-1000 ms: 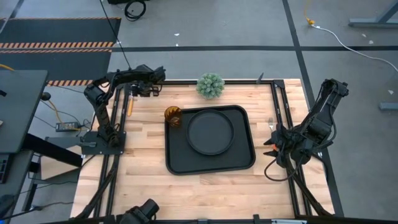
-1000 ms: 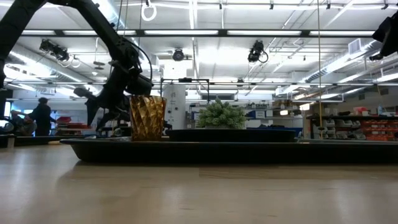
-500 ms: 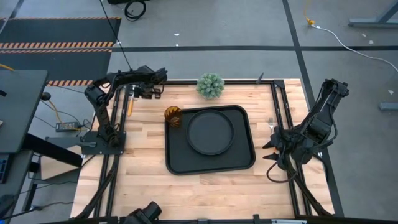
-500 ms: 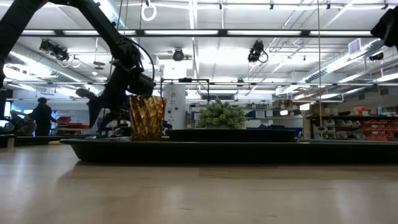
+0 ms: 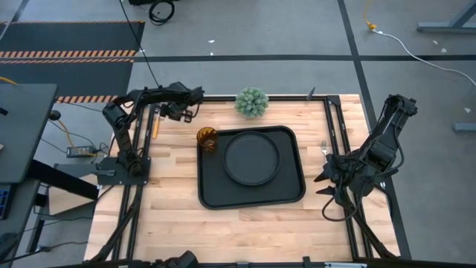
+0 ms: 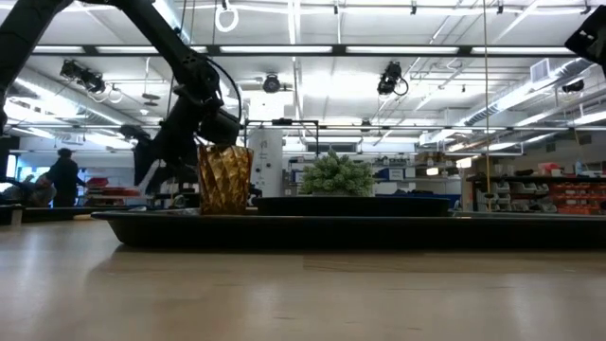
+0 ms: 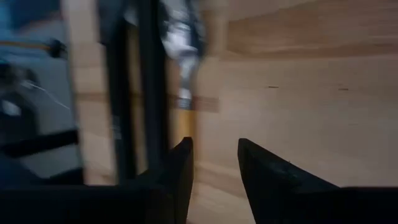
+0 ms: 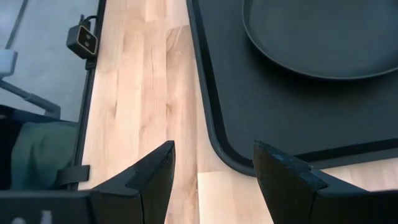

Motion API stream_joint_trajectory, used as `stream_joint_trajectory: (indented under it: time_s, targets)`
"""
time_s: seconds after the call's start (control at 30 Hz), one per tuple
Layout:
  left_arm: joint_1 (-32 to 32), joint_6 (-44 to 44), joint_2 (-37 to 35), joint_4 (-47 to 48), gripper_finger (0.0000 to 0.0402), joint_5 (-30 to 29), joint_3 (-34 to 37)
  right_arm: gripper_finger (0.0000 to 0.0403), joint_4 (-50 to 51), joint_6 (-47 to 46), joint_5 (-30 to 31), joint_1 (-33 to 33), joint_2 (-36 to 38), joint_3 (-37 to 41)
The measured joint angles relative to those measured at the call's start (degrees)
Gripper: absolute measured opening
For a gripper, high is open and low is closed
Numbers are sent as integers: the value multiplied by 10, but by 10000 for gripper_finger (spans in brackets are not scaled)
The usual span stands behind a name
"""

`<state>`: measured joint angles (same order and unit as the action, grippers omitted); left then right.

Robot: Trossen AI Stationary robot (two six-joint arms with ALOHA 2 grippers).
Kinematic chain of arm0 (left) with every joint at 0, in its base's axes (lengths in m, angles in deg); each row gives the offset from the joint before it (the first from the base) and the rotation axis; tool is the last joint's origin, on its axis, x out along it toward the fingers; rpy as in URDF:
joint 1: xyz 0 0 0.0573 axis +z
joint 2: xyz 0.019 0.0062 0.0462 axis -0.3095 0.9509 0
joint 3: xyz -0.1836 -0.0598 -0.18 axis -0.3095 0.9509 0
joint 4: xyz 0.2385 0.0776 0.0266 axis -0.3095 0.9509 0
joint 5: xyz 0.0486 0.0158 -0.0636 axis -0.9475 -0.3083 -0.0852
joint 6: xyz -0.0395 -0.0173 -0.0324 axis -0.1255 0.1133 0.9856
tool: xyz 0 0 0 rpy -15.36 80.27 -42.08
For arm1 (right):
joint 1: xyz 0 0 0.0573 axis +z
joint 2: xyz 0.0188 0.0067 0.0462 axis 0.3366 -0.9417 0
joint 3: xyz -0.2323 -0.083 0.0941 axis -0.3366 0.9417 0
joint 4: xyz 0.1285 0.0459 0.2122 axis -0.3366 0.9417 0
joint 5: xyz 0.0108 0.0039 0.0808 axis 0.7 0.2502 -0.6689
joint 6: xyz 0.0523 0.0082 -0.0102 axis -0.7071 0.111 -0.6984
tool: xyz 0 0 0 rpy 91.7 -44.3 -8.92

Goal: Pick and place plate/cup/fork/spoon on tray
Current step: Put the orange spoon on the black serving tray to the left of the black plate

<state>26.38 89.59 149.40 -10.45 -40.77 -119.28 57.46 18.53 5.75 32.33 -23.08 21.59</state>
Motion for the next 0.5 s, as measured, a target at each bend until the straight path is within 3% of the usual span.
stream_joint_trajectory:
  time_s: [0.2,0.37,0.5]
  targets:
    - [-35,-11,-58,-3,132,-80,0,221,-11,-1,-1,0,0,0]
    - [-48,-84,-126,-78,132,-44,25,221,-14,-18,-1,0,0,0]
    - [-37,-85,-195,-136,132,-8,100,221,-31,-21,0,0,0,0]
